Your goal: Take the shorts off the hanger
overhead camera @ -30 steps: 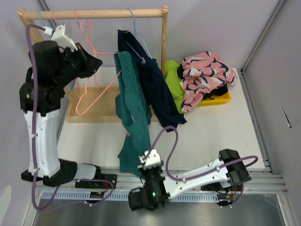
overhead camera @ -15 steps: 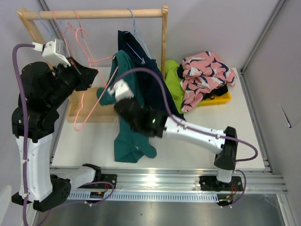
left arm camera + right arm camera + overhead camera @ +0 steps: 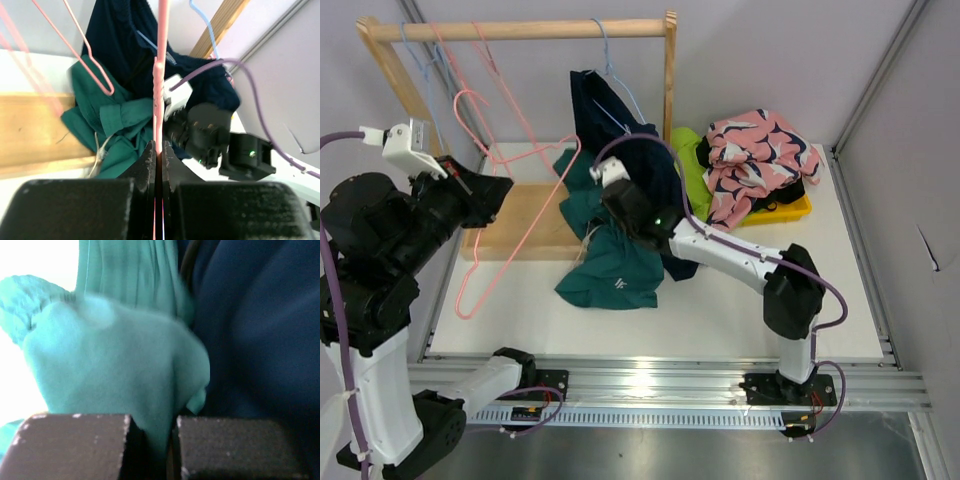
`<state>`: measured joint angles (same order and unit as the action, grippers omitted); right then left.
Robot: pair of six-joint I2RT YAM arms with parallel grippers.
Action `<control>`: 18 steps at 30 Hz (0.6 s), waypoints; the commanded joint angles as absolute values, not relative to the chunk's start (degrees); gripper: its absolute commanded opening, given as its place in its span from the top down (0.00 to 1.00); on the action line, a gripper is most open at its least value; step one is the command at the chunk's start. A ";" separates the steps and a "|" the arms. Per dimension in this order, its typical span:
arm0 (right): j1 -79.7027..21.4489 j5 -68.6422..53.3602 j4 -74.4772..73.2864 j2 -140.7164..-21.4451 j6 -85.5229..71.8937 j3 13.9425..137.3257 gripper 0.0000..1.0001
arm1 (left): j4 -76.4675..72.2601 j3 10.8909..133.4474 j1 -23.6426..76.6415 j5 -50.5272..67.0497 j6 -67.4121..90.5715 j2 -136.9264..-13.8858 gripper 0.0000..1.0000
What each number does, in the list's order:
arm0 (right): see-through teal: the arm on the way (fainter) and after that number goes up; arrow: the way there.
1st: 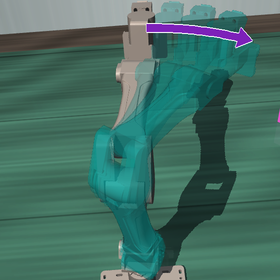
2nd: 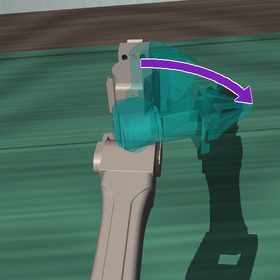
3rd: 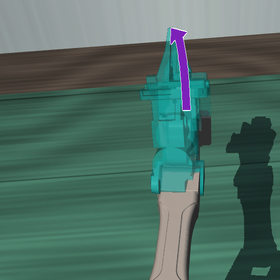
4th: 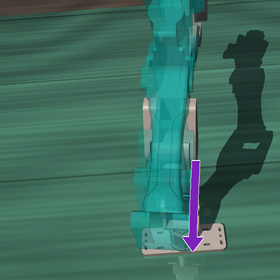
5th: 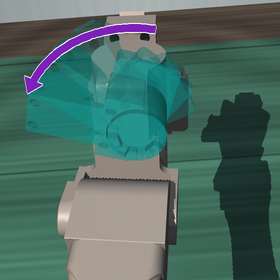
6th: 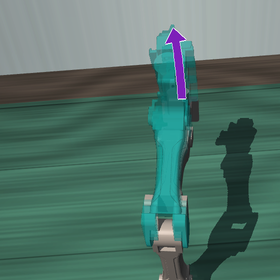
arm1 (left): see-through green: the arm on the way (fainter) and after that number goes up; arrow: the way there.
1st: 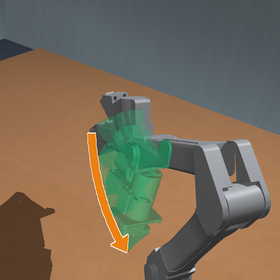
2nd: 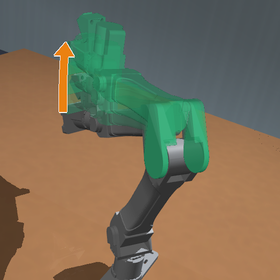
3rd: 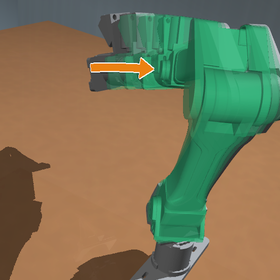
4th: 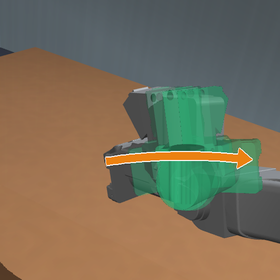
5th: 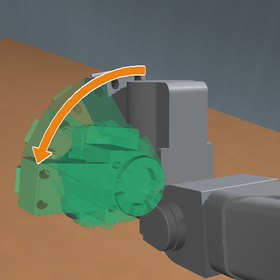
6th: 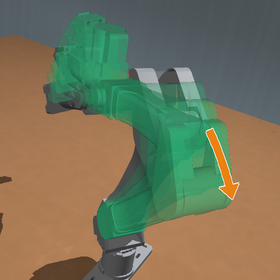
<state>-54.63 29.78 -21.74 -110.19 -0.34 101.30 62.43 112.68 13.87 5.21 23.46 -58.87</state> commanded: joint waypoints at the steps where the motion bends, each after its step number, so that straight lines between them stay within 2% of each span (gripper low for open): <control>1: -58.26 30.83 -16.89 -100.57 -1.32 92.05 1.00 | 63.19 110.57 14.33 2.03 22.77 -57.83 1.00; 5: -64.67 39.71 -15.73 -87.04 -1.14 81.49 1.00 | 61.09 110.21 14.33 0.79 22.50 -57.13 1.00; 10: -71.36 48.94 -23.72 -67.53 -2.46 75.85 1.00 | 58.98 110.21 14.33 -1.49 22.41 -57.66 1.00; 14: -76.54 56.94 -31.45 -57.58 -0.80 79.18 1.00 | 57.39 108.73 14.33 -1.76 23.03 -57.48 1.00; 18: -76.12 58.71 -33.14 -55.02 5.78 90.31 1.00 | 54.50 104.95 14.41 -1.50 24.25 -56.34 1.00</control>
